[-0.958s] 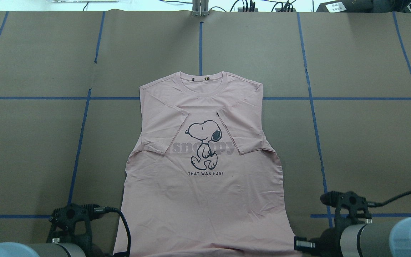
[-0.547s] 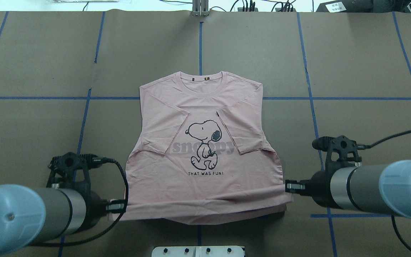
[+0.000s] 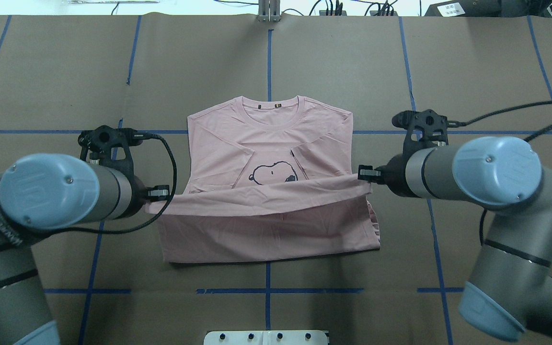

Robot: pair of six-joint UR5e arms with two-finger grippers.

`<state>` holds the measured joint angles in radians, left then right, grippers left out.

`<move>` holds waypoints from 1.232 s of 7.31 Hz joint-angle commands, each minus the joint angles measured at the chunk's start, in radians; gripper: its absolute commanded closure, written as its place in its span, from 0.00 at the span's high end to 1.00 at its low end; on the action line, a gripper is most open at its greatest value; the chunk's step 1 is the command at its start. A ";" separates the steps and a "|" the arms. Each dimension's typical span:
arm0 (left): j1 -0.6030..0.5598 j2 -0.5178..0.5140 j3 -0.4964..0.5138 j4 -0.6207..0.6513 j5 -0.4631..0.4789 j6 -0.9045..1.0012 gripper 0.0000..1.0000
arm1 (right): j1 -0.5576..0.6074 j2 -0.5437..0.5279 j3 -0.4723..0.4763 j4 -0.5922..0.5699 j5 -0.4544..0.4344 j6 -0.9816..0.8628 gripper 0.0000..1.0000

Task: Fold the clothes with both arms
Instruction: 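Lift the hem and fold it up toward the collar with both grippers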

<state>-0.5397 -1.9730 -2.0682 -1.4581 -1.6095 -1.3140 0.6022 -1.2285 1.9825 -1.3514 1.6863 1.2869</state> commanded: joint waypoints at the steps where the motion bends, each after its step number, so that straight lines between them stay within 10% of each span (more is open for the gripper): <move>1: -0.093 -0.073 0.266 -0.205 0.000 0.013 0.00 | 0.092 0.099 -0.189 0.018 -0.010 -0.090 0.00; 4: -0.163 -0.078 0.430 -0.362 0.002 0.093 0.00 | 0.142 0.170 -0.469 0.253 -0.010 -0.095 0.00; 9: -0.160 -0.168 0.525 -0.364 -0.001 0.084 0.00 | 0.149 0.235 -0.502 0.256 -0.008 -0.090 0.00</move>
<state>-0.7020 -2.1330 -1.5455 -1.8233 -1.6090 -1.2299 0.7515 -0.9983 1.4785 -1.0968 1.6768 1.1947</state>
